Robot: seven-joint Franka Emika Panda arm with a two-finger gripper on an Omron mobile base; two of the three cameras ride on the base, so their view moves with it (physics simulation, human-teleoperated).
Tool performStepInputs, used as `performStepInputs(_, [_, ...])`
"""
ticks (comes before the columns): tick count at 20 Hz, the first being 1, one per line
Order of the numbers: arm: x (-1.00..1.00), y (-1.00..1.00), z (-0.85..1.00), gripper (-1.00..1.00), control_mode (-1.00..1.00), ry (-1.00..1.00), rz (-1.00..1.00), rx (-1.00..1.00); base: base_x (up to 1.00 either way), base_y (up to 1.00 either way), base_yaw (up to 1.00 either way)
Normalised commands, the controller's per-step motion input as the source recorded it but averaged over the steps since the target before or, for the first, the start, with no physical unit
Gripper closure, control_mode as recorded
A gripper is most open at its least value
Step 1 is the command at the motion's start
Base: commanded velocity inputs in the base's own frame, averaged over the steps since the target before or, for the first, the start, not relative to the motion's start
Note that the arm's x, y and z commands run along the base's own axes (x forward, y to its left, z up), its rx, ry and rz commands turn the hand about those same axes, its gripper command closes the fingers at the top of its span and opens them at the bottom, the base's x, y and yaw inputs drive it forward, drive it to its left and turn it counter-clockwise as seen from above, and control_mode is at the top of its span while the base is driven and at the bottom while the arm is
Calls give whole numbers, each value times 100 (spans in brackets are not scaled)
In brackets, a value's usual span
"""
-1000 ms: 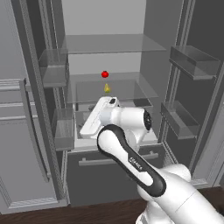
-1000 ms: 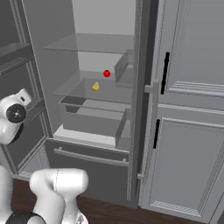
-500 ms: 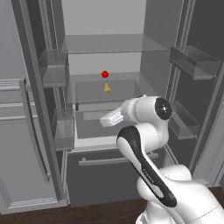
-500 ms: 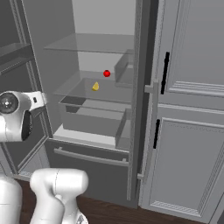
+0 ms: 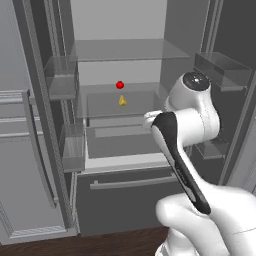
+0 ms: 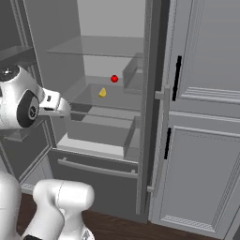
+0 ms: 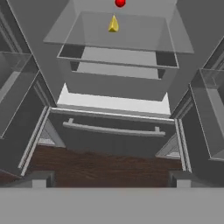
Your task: Grab a lemon wedge from the fridge and one ice cube from the ice bowl, and put them in the glass of lemonade.
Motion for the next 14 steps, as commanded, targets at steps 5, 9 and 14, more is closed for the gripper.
performStepInputs(5, [-98,-26,-12,-100,-100,-16,-3,0,0,0,0])
performStepInputs(9, [-46,0,25,-100,-100,-17,5,0,0,0,0])
performStepInputs(14, [-38,-11,59,-100,-100,-9,2,5,0,0,0])
